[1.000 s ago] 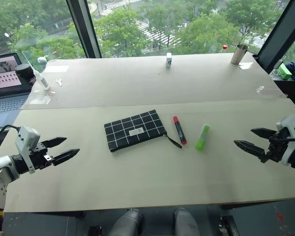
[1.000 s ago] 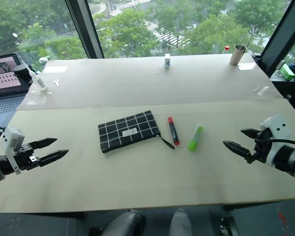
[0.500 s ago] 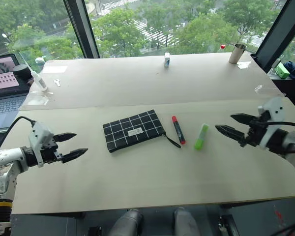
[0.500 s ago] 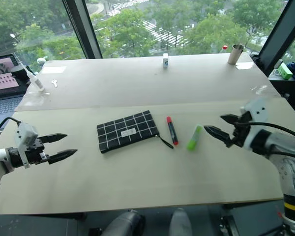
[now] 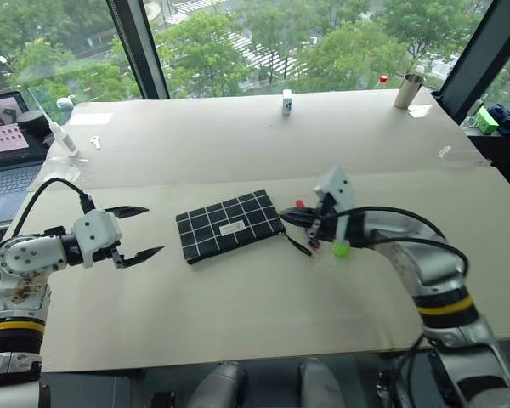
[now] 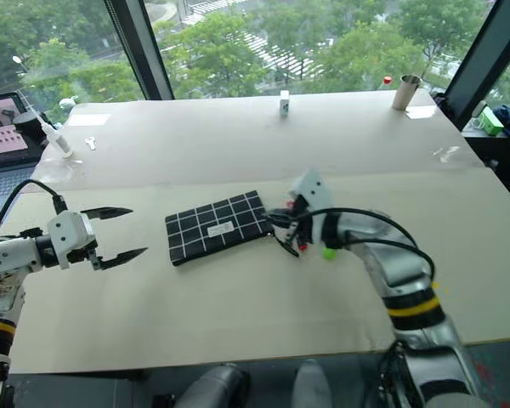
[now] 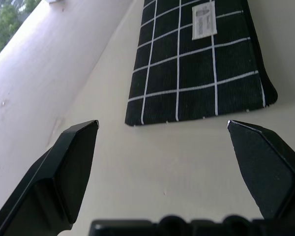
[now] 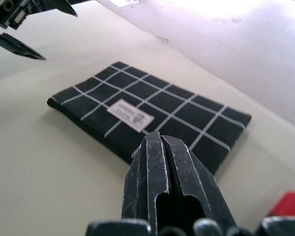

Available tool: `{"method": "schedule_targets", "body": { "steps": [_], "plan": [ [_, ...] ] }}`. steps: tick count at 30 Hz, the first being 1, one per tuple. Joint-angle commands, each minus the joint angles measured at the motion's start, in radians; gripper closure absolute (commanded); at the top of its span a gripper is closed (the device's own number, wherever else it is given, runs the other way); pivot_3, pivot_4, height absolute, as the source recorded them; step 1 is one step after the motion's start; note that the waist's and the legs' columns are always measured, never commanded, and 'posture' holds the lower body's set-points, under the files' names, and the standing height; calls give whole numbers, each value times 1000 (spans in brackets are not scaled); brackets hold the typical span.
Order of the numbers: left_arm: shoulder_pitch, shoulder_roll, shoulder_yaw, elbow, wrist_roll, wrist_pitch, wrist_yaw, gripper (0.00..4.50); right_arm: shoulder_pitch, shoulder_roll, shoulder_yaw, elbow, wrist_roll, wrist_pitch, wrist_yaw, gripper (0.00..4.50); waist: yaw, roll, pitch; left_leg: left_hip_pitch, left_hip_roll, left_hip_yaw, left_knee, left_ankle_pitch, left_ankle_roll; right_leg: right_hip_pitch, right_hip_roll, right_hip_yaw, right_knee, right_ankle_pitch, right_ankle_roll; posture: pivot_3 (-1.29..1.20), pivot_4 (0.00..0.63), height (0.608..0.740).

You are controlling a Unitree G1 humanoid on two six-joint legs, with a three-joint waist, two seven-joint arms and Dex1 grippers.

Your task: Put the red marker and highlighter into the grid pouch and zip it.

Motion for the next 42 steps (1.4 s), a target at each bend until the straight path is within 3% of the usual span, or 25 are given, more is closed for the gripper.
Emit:
{"method": "schedule_targets", "body": {
  "steps": [1, 7, 14, 21, 32, 37, 42],
  "plan": [
    [-18, 37, -23, 42, 49, -78, 2, 0, -42, 32, 71, 122, -122, -90, -26, 4478, -4, 0, 0, 0, 0, 0, 0, 0, 0, 0, 0, 0, 0, 0, 0, 0, 150, 739],
    [-45, 61, -64, 129, 120, -180, 28, 0, -100, 97, 152, 243, -271, -167, -79, 4478, -24, 0, 0, -7, -1, 0, 2, 0, 0, -11, 0, 0, 13, 0, 0, 0, 150, 739],
    [-107, 51, -110, 203, 172, -279, 73, 0, -122, 117, 263, 357, -457, -237, -103, 4478, -28, -1, -1, -6, -1, 0, 2, 1, -2, -11, 0, 0, 15, 0, 0, 0, 150, 739],
    [-119, 47, -183, 265, 244, -401, 107, 0, -101, 113, 265, 318, -499, -262, -58, 4478, -28, -2, -1, -5, -1, 0, 2, 1, -2, -11, 0, 0, 15, 0, 0, 0, 150, 739],
    [-222, -98, -239, 407, 319, -560, 285, 0, -70, 123, 238, 271, -504, -236, -25, 4478, -22, -5, -4, -5, -1, 0, 4, 1, -2, -10, 0, 0, 15, 0, 0, 0, 150, 739],
    [-276, -116, -274, 487, 351, -624, 326, 0, -57, 124, 228, 248, -504, -225, -14, 4478, -25, -6, -5, -5, -1, 0, 4, 1, -2, -10, 0, 0, 16, 0, 0, 0, 150, 739],
    [-280, -106, -291, 516, 266, -637, 236, 1463, -50, 125, 213, 242, -501, -220, -20, 4500, -27, -6, -5, -6, -1, 0, 4, 1, -2, -10, 0, 0, 16, 0, 0, 0, 150, 739]
  ]
}}
